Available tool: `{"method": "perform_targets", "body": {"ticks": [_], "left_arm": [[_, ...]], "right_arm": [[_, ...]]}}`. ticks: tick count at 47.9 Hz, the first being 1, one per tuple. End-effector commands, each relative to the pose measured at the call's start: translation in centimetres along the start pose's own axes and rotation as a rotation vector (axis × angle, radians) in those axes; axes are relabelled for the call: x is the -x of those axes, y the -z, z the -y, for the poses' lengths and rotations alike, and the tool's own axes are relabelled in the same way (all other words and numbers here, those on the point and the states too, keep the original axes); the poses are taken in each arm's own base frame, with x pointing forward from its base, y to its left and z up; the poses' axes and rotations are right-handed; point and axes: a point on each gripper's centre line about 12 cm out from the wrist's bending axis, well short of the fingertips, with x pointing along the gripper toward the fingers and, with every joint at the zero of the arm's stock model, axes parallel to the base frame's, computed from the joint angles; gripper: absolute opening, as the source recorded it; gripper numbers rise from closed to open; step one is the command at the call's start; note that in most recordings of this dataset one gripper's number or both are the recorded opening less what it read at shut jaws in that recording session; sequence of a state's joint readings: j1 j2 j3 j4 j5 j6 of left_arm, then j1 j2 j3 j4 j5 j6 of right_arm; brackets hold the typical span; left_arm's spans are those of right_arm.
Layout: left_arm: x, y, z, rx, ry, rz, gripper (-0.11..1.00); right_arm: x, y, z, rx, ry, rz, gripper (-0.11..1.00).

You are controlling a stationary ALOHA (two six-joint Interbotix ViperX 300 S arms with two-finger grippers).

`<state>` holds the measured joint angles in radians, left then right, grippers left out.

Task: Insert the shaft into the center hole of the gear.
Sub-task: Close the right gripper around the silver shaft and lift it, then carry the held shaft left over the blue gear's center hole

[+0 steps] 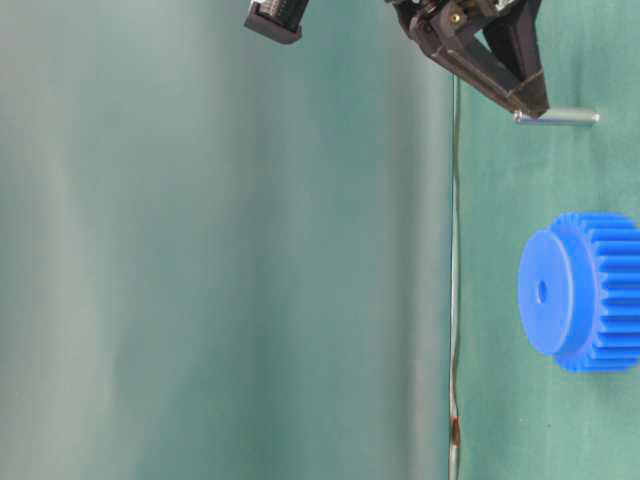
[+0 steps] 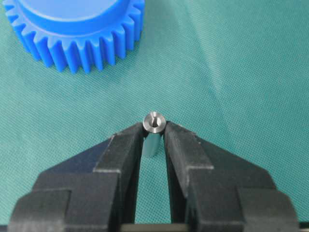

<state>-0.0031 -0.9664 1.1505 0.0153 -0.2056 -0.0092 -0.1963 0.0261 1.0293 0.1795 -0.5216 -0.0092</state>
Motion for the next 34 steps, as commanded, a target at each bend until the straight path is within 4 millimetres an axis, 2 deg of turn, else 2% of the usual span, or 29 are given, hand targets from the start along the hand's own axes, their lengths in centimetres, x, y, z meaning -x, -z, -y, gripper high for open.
{"method": "perform_targets", "body": {"ticks": [1,16,34], "left_arm": [[-0.2,-0.9,0.0,-0.002,0.001,0.021,0.0],[-0.2,-0.9,0.0,0.0,0.001,0.021,0.0],[-0.2,-0.9,0.0,0.002,0.0,0.021,0.0]], "right_arm": [[0.6,-1.9,-0.2,-0.007,-0.009,0.05,0.17],[3.1,-4.5,-0.7,-0.011,-0.037,0.04,0.17],[3.0,-4.8,-0.9,-0.014,-0.041,0.039,0.17]]}}
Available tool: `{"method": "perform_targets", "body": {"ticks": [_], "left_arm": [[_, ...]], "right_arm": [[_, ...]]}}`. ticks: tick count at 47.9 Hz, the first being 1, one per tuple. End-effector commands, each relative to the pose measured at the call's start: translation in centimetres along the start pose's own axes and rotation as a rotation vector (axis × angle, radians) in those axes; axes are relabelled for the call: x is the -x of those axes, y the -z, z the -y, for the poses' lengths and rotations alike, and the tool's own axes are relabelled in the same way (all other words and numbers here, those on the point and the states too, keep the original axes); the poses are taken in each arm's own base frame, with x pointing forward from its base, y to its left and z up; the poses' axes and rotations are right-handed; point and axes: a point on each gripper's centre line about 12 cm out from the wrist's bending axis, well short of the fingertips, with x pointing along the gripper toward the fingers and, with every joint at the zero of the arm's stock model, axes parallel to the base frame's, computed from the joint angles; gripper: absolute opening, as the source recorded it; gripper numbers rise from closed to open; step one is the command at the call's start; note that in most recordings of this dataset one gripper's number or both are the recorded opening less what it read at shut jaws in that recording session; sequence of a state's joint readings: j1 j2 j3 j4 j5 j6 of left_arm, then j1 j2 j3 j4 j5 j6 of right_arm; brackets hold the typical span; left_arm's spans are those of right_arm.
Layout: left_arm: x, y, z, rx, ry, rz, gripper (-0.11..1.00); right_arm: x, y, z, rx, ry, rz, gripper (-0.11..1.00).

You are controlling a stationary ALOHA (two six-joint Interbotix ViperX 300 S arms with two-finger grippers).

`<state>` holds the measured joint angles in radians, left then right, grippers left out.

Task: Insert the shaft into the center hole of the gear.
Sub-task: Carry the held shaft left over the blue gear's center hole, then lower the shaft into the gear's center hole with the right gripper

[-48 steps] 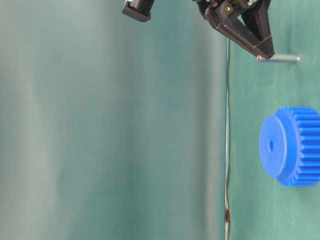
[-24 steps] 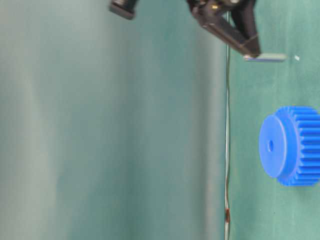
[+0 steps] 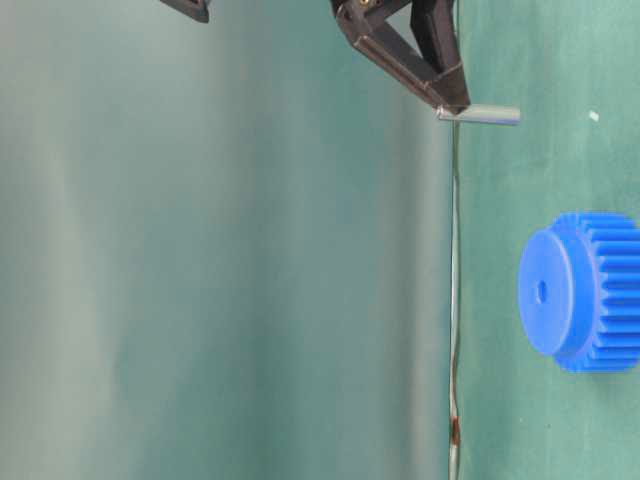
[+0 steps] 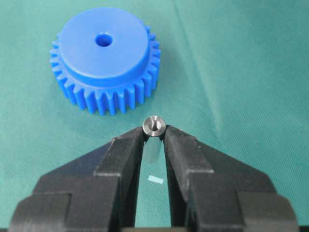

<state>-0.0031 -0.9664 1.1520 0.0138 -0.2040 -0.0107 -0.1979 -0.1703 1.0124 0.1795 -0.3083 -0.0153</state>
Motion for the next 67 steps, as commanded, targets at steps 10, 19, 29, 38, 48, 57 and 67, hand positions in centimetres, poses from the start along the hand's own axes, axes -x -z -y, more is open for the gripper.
{"method": "perform_targets", "body": {"ticks": [10,19,29,38,48,57,67], "left_arm": [[-0.2,-1.0,0.0,-0.002,0.001,0.025,0.0],[-0.2,-1.0,0.0,-0.002,0.001,0.025,0.0],[-0.2,-0.9,0.0,-0.002,0.001,0.023,0.0],[-0.2,-0.9,0.0,-0.003,0.001,0.021,0.0],[-0.2,-0.8,0.0,-0.002,0.001,0.015,0.0],[-0.2,-0.9,0.0,-0.002,0.001,0.015,0.0],[-0.2,-0.8,0.0,-0.002,0.001,0.012,0.0]], "right_arm": [[-1.6,-2.7,-1.4,0.016,-0.031,0.04,0.17],[-4.4,-4.7,-2.6,0.044,-0.054,0.029,0.17],[-7.2,-6.7,-3.9,0.075,-0.076,0.007,0.17],[-8.3,-7.4,-4.4,0.082,-0.085,-0.003,0.17],[-8.4,-7.5,-4.4,0.08,-0.085,0.0,0.17],[-9.2,-6.5,-4.4,0.077,-0.082,-0.025,0.17],[-10.0,-5.6,-4.3,0.072,-0.077,-0.043,0.17]]}}
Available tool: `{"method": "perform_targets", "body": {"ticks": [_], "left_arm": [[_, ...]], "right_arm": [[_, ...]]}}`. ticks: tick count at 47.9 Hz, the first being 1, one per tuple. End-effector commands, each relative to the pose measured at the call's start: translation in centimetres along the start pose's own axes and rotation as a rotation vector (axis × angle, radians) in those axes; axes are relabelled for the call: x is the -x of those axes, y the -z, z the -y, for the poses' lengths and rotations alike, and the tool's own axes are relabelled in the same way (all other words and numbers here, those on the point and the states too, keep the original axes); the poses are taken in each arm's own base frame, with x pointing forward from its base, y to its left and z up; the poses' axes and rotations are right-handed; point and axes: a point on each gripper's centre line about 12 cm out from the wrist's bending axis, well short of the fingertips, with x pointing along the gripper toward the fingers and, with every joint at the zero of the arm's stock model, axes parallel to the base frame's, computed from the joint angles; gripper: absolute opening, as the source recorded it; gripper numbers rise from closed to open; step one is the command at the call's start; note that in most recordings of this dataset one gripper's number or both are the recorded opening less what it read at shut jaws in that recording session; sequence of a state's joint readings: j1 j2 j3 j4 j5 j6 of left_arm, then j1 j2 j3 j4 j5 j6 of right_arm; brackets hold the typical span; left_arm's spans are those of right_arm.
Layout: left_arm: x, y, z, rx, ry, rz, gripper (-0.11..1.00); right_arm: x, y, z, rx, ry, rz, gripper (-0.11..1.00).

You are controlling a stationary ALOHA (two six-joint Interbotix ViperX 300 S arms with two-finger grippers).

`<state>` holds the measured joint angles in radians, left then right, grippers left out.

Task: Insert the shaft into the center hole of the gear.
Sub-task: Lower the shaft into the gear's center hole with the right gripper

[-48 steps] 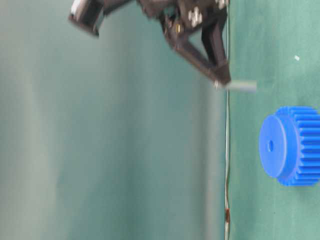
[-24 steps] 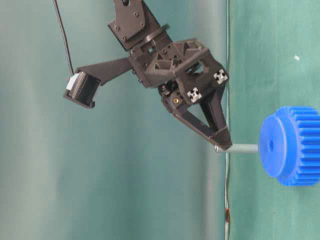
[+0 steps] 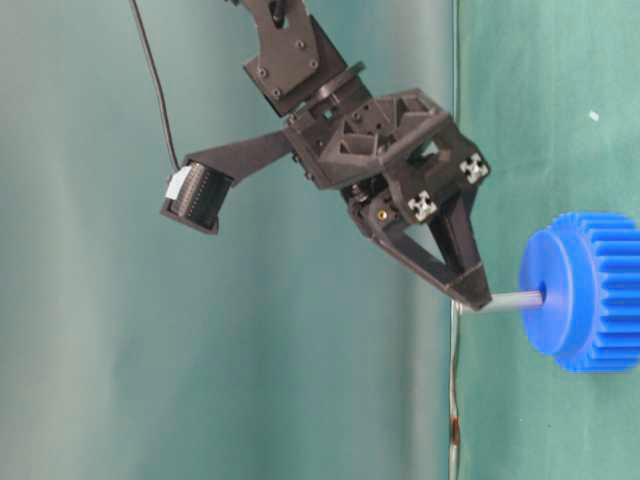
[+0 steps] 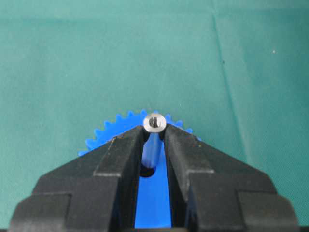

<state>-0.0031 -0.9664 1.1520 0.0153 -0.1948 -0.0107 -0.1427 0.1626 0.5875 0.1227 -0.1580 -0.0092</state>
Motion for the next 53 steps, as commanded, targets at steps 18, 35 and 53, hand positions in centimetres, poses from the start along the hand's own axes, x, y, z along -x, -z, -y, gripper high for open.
{"method": "perform_targets", "body": {"ticks": [18,35,53], "left_arm": [[-0.2,-0.9,0.0,-0.002,0.001,0.021,0.0],[-0.2,-0.8,0.0,0.0,0.0,0.018,0.0],[-0.2,-0.8,0.0,-0.002,0.001,0.018,0.0]], "right_arm": [[1.1,-1.8,-0.2,0.0,-0.007,0.049,0.17],[1.9,-2.2,-0.7,-0.002,-0.017,0.051,0.17],[1.2,0.1,-1.1,-0.034,-0.018,0.035,0.17]]}}
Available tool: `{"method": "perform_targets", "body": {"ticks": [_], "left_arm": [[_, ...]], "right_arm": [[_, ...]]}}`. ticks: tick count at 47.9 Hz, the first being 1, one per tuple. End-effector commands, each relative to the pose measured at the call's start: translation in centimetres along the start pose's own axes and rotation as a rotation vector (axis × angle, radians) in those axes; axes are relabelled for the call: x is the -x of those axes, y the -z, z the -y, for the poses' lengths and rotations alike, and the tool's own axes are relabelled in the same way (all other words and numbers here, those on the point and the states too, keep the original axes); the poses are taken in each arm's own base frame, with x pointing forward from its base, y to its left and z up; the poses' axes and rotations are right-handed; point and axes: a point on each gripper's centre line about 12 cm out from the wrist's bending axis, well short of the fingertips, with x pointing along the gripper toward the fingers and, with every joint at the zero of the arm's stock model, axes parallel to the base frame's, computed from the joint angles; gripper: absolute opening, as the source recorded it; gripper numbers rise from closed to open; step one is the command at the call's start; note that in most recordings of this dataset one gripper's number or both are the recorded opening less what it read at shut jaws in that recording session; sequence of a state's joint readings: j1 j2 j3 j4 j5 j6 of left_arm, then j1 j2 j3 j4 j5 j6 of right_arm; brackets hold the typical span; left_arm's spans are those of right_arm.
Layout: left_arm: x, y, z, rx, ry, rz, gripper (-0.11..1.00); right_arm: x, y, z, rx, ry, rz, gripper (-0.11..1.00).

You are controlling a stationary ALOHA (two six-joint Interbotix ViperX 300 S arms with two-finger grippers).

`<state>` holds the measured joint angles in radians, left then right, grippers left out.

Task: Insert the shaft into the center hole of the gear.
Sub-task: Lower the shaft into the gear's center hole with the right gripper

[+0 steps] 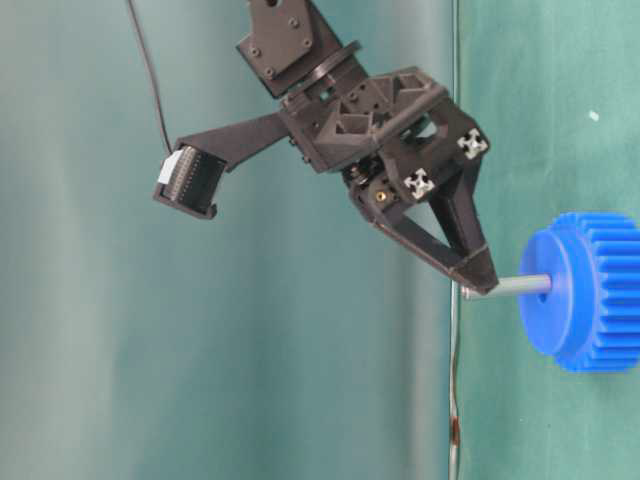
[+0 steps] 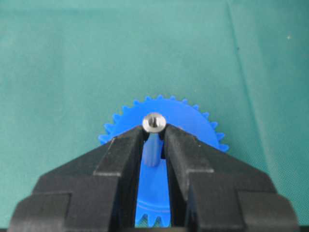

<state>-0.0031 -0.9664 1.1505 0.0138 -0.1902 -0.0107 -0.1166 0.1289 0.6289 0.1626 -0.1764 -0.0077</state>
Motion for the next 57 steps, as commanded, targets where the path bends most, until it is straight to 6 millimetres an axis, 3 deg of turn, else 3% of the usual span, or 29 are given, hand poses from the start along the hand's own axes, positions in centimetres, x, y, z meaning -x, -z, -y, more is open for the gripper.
{"method": "perform_targets", "body": {"ticks": [1,22,41,57], "left_arm": [[-0.2,-0.9,0.0,-0.002,0.001,0.023,0.0],[-0.2,-0.9,0.0,-0.002,0.001,0.023,0.0],[-0.2,-0.9,0.0,0.0,0.001,0.023,0.0],[-0.2,-0.9,0.0,-0.002,0.001,0.023,0.0]], "right_arm": [[0.2,-0.5,-0.2,-0.008,-0.003,0.03,0.17],[0.5,-1.8,0.1,0.002,0.001,0.072,0.17],[-0.1,-1.3,0.1,0.0,0.003,0.069,0.17],[1.4,-3.4,0.0,0.032,-0.004,0.132,0.17]]}}
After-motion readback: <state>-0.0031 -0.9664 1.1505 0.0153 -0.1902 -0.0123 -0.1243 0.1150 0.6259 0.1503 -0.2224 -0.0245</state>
